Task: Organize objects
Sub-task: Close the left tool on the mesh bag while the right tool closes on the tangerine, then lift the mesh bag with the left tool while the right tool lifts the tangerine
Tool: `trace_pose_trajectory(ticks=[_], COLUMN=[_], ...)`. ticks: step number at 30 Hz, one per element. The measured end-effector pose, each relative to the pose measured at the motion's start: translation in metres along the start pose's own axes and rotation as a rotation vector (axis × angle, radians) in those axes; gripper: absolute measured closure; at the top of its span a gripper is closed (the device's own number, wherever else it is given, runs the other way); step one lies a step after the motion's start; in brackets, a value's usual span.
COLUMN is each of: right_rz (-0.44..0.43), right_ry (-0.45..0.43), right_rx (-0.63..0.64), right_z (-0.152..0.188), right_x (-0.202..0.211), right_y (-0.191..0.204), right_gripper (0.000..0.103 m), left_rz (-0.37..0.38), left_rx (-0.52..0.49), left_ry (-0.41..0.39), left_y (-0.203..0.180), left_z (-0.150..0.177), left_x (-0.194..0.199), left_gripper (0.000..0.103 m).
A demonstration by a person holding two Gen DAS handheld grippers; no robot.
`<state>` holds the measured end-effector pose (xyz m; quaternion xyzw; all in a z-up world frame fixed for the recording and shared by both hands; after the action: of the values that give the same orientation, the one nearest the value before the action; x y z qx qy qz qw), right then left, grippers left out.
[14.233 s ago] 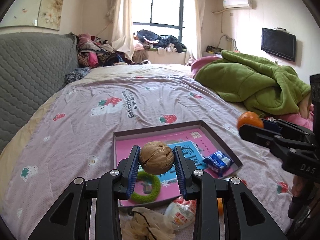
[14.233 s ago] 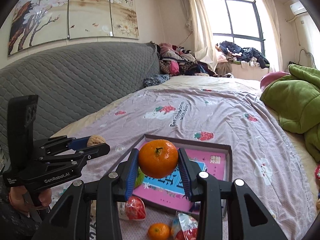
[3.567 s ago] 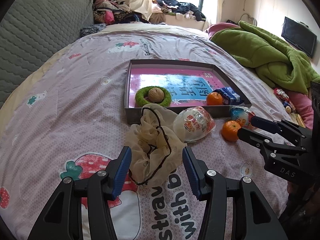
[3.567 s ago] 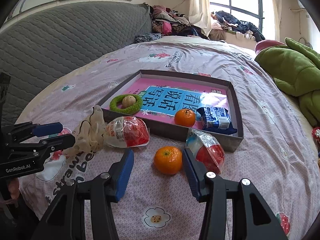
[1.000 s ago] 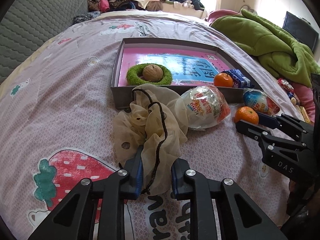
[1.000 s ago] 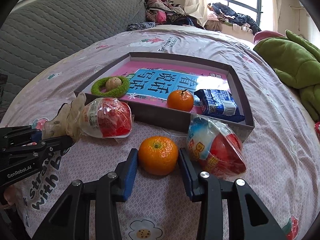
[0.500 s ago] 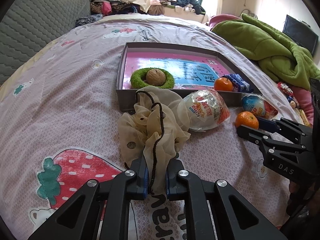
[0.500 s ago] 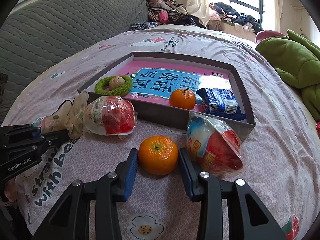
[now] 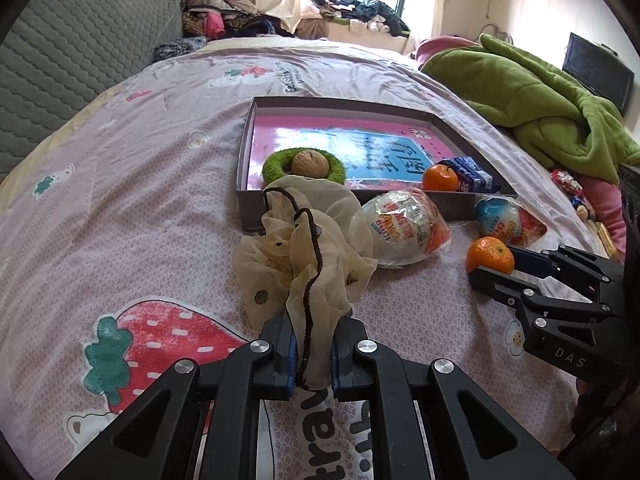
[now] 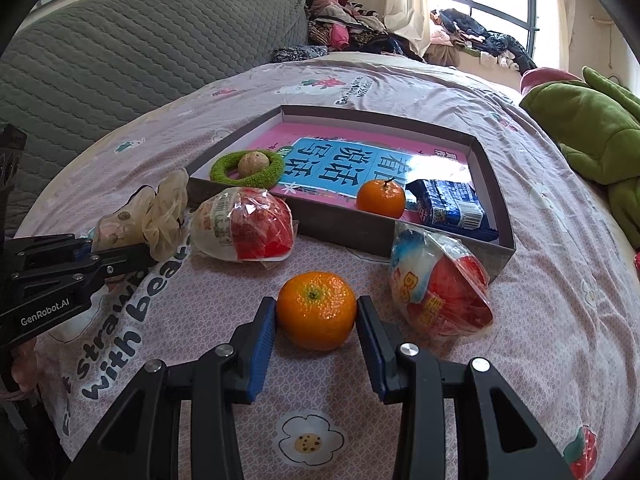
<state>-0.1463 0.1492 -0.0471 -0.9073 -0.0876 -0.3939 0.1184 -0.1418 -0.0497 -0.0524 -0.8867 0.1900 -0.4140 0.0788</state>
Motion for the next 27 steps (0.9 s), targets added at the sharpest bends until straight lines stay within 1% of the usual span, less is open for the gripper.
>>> trace_pose_trajectory(ticks=[10, 13, 27], right_rz=[-0.012, -0.009, -0.009], right_ry=[-0.012, -0.028, -0.055], right_rx=[-0.015, -0.017, -0.04], right_z=[-0.002, -0.002, 0.0], right_x=[0.01, 0.016, 0.033], right_y=[-0.001, -0.001, -0.004], right_gripper=[0.062, 0.062, 0.062], left_rz=[-0.009, -0.012, -0.008], left_rx=[-0.038, -0.054, -0.073], left_ry=[-0.017, -0.024, -0.042], left_y=[-0.015, -0.02, -0.031], left_z=[0.001, 0.001, 0.002], left_x=[0.01, 0.013, 0.022], left_gripper=[0.092, 0.092, 0.092])
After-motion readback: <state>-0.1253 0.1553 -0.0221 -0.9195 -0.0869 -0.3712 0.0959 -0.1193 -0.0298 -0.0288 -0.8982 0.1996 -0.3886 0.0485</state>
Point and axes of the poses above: each gripper's, at about its wrist camera, not at the fingertips, and x roughly against the way its jaws point, y to its left, z to its underside, the point moved 1 cm from there along -x, roughly the way its jaws point, and after that the axes turned 14 degrees about z, right-handed, at the moved point
